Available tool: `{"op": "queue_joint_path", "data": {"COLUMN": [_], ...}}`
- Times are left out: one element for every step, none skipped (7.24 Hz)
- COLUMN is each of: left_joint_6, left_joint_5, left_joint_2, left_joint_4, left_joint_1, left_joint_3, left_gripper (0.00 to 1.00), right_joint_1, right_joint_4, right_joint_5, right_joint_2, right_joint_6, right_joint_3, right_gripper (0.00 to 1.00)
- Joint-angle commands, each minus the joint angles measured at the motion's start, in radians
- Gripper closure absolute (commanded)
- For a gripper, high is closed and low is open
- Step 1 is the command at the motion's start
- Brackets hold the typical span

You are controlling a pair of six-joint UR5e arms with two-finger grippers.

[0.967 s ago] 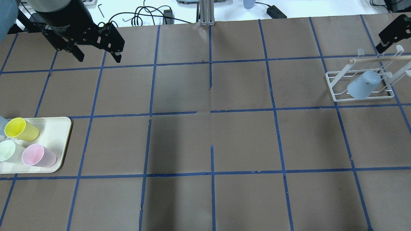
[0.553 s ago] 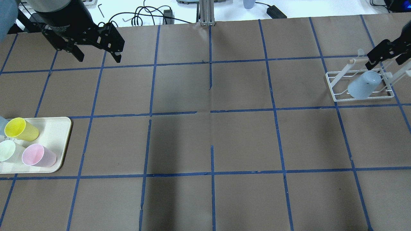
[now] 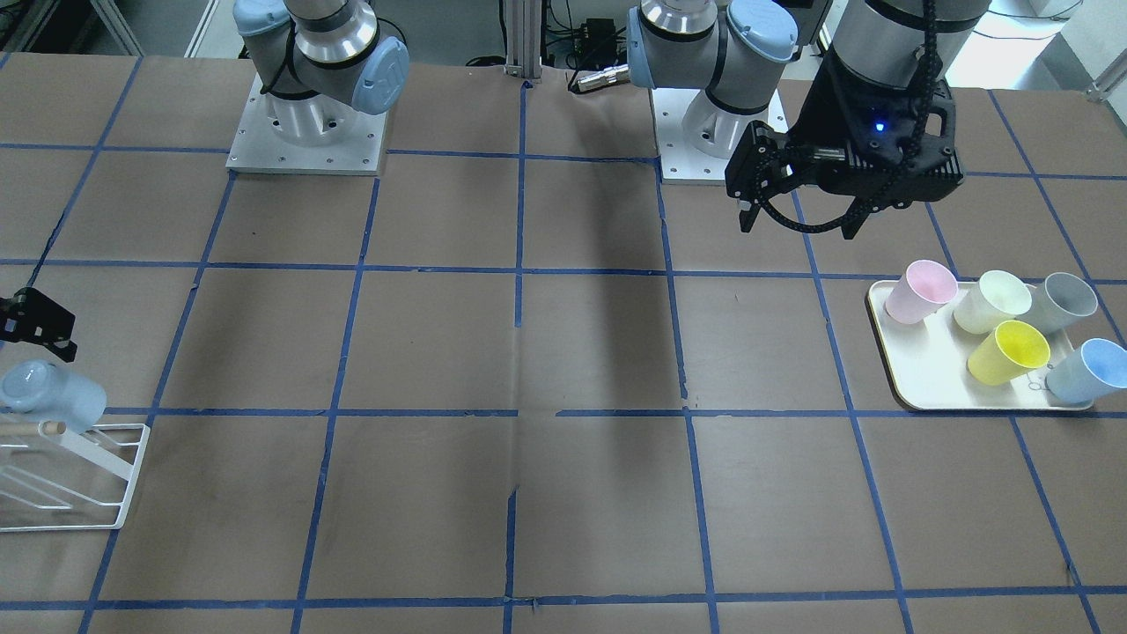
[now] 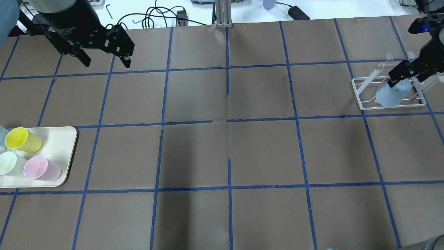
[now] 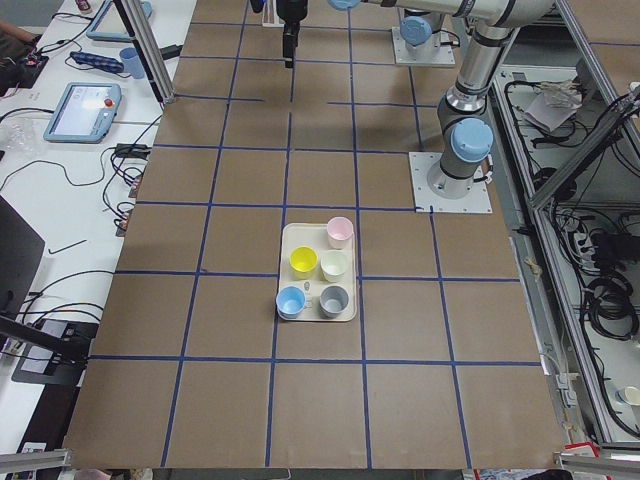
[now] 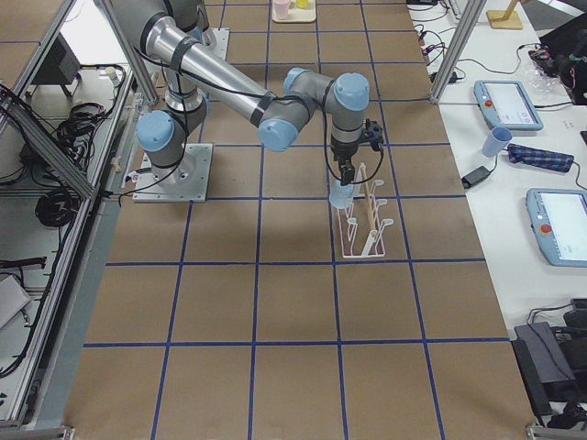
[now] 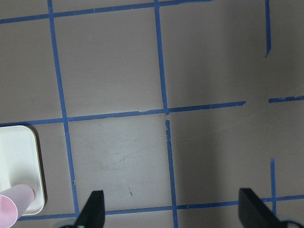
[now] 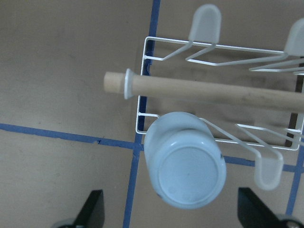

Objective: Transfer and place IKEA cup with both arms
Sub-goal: 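Lower the right gripper and grasp the light-blue cup on the rack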

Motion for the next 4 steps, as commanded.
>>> {"op": "queue_joint_path", "data": {"left_joint_6": [0.0, 0.0, 0.0, 0.0], "left_joint_5": [0.0, 0.0, 0.0, 0.0], "left_joint_2": [0.001, -0.001, 0.001, 0.001], "left_joint_4": [0.0, 0.0, 0.0, 0.0], "left_joint_1": [0.0, 0.0, 0.0, 0.0], "left_joint_3": [0.0, 0.0, 0.0, 0.0], "left_gripper": [0.0, 0.0, 0.0, 0.0], "right_joint_1": [-0.005, -0.005, -0.005, -0.005], "right_joint_4": [-0.024, -0.026, -0.026, -0.026], "right_joint_5": [-0.001, 0.004, 0.003, 0.001], "right_joint_2": [0.024, 0.033, 0.039, 0.047], "right_joint_6": [0.03, 0.033, 0.033, 0.033], "right_joint_3": [-0.004, -0.001, -0.001, 0.001], "right_gripper": [0.0, 0.0, 0.0, 0.0]}}
